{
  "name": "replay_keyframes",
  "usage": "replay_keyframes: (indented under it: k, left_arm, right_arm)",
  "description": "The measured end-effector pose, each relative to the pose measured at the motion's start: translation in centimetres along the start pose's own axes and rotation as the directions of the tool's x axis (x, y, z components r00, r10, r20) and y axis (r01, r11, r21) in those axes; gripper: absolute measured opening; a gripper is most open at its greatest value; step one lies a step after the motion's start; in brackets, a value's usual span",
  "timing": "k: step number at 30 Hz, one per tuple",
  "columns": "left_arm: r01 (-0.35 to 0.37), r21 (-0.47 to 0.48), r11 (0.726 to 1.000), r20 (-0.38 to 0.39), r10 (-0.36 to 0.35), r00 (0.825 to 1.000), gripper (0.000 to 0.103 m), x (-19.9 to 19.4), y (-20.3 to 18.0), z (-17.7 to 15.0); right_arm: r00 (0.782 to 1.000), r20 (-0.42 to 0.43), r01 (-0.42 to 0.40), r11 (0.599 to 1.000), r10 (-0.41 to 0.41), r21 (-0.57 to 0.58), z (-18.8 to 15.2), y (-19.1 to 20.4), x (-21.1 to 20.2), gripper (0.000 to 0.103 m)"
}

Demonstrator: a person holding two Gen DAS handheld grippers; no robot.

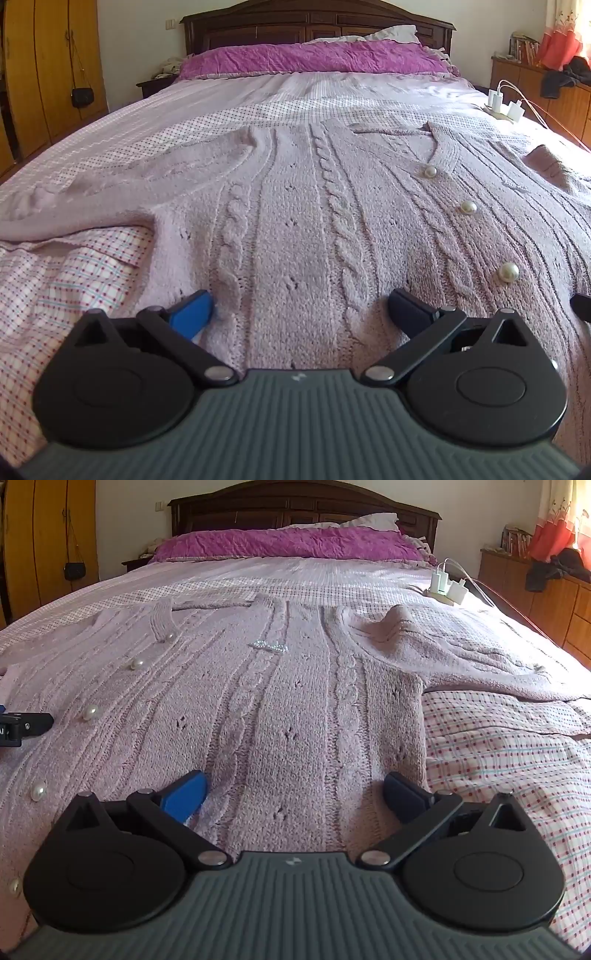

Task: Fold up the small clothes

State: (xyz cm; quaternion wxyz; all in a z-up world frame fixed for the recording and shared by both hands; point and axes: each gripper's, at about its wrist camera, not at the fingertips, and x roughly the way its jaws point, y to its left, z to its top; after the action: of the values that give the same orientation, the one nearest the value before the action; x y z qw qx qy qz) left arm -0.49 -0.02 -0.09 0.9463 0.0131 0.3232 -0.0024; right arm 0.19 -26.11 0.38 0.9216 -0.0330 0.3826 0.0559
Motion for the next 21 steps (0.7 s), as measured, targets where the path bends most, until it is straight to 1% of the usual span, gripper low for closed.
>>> replay_keyframes:
  k: [7, 9, 21]
  left_arm:
    - [-0.001, -0.002, 1.0, -0.005, 0.001, 1.0, 0.103, 0.0, 0.0, -0.1]
    - [-0.001, -0.002, 1.0, -0.003, 0.001, 1.0, 0.103, 0.0, 0.0, -0.1]
    - [0.001, -0.001, 1.0, 0.008, -0.001, 1.0, 0.103, 0.1, 0.0, -0.2]
  right_arm:
    - [1.0, -0.002, 0.003, 1.0, -0.003, -0.006, -1.1, 0.2, -1.5, 0.103]
    - [1.0, 0.002, 0.004, 1.0, -0.004, -0.004, -1.4, 0.2, -1.2, 0.103]
    - [1.0, 0.004, 0.015, 1.0, -0.015, -0.013, -1.3, 0.4, -1.4, 0.103]
